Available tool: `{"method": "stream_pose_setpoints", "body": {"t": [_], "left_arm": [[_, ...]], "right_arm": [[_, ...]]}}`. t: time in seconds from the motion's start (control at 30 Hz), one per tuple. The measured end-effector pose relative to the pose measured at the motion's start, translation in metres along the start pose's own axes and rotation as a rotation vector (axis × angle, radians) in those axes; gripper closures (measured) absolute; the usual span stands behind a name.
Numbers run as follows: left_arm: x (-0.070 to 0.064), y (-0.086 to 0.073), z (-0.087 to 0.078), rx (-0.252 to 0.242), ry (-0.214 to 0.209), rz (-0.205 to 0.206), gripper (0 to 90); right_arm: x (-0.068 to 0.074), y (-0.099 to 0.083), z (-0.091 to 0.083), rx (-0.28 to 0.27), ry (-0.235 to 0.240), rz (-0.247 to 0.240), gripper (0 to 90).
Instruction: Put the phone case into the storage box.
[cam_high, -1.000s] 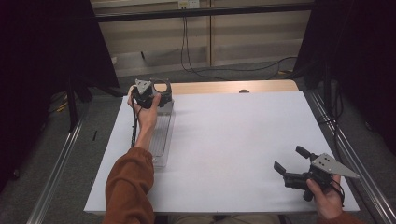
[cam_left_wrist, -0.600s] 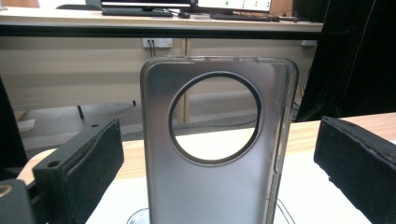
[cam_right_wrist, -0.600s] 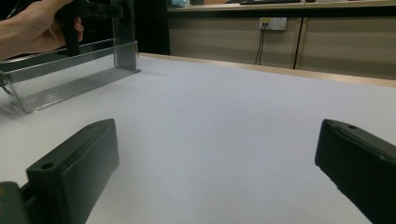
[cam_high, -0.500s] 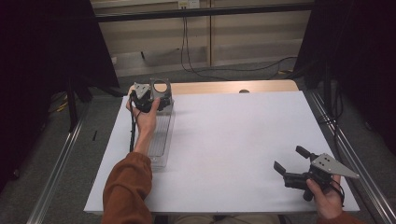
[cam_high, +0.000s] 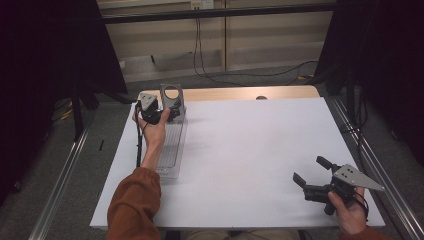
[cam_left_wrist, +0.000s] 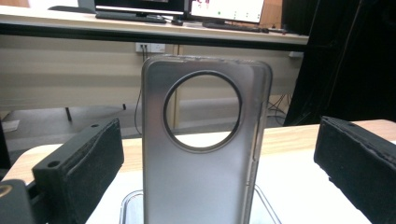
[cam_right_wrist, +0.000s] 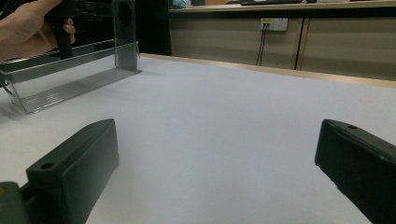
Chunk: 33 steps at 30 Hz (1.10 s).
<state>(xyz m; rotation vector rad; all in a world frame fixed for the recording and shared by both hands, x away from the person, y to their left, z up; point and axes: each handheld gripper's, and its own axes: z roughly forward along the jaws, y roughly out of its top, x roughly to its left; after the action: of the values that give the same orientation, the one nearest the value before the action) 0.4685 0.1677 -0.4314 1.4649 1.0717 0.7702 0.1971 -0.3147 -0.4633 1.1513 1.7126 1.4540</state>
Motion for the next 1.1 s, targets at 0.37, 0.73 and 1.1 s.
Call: {"method": "stream_pose_setpoints", "body": {"t": [0.37, 0.73, 1.1], "left_arm": [[-0.001, 0.003, -0.015, -0.014, -0.048, -0.005, 2.7], [-0.009, 0.006, -0.035, -0.044, -0.097, 0.036, 2.7], [-0.014, 0.006, -0.056, -0.045, -0.136, 0.039, 2.7]], "right_arm": [[-0.003, -0.001, 0.001, 0.002, 0.000, 0.010, 0.0], [-0.002, 0.000, 0.002, 0.000, -0.001, -0.002, 0.0], [0.000, 0.001, 0.003, 0.002, -0.001, -0.006, 0.0]]}}
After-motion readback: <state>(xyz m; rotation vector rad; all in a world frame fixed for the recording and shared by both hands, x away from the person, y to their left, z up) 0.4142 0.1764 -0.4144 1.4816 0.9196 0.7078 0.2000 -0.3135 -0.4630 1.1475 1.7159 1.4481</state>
